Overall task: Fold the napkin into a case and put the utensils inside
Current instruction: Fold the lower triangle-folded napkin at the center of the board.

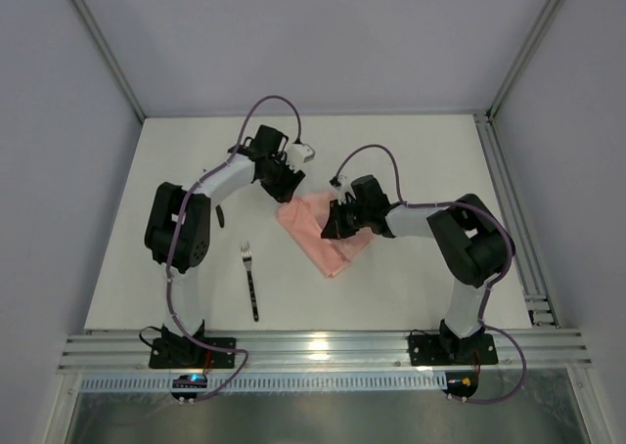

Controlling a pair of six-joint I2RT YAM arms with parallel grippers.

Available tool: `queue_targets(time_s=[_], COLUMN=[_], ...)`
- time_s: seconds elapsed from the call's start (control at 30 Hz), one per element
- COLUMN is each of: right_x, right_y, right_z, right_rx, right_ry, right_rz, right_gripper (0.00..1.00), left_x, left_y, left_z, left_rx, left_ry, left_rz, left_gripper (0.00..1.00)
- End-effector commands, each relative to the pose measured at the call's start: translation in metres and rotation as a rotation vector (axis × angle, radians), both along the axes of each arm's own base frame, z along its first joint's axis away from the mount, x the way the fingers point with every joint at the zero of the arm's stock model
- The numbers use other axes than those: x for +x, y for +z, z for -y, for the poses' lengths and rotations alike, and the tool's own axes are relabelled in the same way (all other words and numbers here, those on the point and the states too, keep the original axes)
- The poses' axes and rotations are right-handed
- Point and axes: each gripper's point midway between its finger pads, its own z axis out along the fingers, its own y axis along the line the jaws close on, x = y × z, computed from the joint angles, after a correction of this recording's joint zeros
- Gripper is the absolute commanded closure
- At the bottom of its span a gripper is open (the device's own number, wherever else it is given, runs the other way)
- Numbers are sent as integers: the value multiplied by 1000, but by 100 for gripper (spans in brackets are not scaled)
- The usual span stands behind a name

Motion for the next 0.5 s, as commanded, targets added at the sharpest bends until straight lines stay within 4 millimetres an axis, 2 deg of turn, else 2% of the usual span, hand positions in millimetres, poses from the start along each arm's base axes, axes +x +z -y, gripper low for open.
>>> queue_targets(time_s=[0.0, 0.07, 0.17, 0.27, 0.3, 0.37, 0.4, 0.47], right_x=[0, 1, 2, 3, 4, 4, 4, 4], right_y=[-8, -9, -10, -11, -10, -10, -10, -10], right_z=[0, 1, 2, 4, 5, 4, 4, 3], right_rx=[-2, -5, -15, -30, -31, -31, -29, -29], right_ry=[-20, -37, -52, -62, -63, -60, -60, -60], right_rz=[-23, -30, -36, -41, -37, -39, -39, -39], right_gripper=[96, 95, 93, 92, 92, 92, 92, 92], left_x=[9, 9, 10, 11, 11, 9, 6, 2], left_y=[-4, -14, -11, 11, 27, 42, 56, 63], left_z=[-1, -4, -3, 1, 3, 6, 11, 16], left_rx=[0, 17, 9, -27, -53, -86, -120, -147], left_ry=[36, 41, 48, 55, 54, 56, 43, 29], left_rz=[17, -4, 4, 33, 59, 81, 102, 117], left_gripper=[51, 53, 54, 57, 57, 60, 65, 72])
